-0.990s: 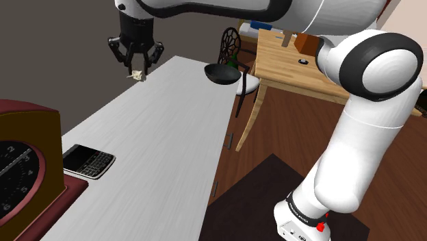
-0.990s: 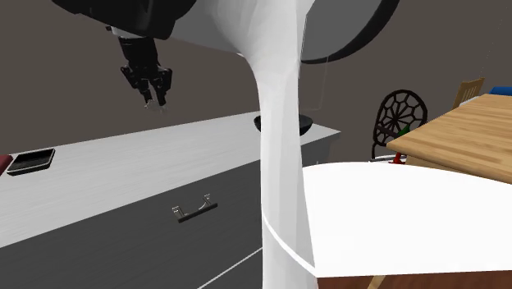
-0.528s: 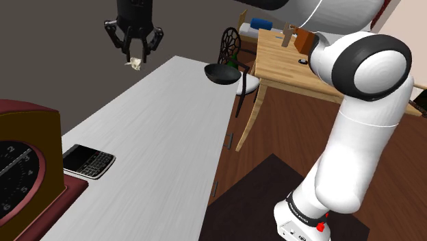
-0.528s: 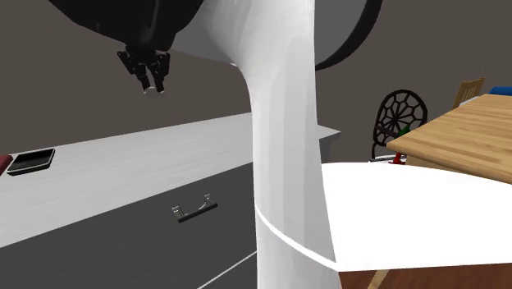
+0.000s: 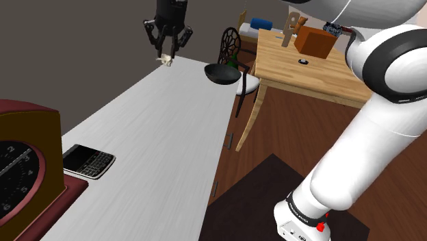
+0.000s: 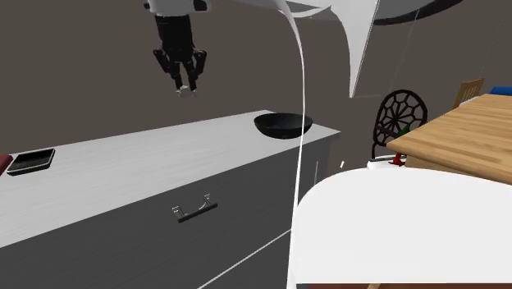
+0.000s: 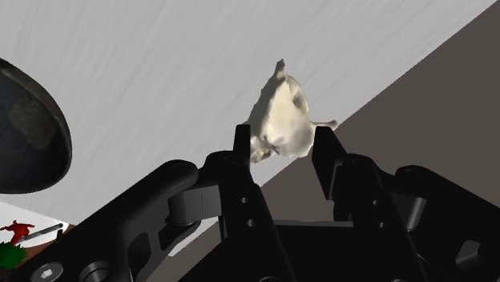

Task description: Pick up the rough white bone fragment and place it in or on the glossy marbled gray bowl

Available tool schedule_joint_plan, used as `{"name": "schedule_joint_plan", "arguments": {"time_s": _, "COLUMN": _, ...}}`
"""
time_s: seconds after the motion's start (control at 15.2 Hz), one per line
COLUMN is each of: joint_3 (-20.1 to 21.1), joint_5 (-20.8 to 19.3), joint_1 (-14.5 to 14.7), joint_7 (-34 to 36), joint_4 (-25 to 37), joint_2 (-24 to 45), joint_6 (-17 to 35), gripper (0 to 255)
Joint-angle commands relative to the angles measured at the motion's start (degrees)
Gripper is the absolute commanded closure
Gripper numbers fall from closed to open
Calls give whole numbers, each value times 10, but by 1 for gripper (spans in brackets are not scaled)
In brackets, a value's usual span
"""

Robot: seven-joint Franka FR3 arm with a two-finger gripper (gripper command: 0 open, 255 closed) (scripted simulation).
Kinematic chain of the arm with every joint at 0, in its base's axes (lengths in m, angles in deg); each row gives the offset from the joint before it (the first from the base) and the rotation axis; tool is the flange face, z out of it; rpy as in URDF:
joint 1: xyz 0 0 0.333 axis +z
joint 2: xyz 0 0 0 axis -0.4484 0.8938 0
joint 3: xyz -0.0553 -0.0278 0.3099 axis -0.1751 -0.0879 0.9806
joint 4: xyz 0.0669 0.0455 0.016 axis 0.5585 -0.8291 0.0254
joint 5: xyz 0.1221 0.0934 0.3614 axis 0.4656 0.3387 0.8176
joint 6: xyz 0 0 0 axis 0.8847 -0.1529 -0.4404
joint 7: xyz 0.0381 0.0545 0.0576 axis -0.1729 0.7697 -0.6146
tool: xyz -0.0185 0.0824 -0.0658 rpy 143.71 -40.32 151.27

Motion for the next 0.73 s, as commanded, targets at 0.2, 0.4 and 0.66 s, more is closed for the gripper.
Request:
{"name": "schedule_joint_plan", "arguments": {"time_s": 0.2, "joint_3": -38, "joint_5": 41, "joint_1": -40, "joint_7": -78, "joint_4": -64, "joint_2": -59, "joint_6": 18, "gripper": 255}}
{"name": "schedule_joint_plan", "arguments": {"time_s": 0.4, "joint_3": -64, "joint_5": 59, "joint_1": -60, "joint_7": -125, "joint_4": -94, "joint_2": -85, "joint_6": 24, "gripper": 255}}
{"name": "schedule_joint_plan", "arguments": {"time_s": 0.66, "joint_3": -99, "joint_5": 76, "joint_1": -83, "joint_7": -185, "joint_4": -122, "joint_2": -111, "joint_6": 30, "gripper": 255}}
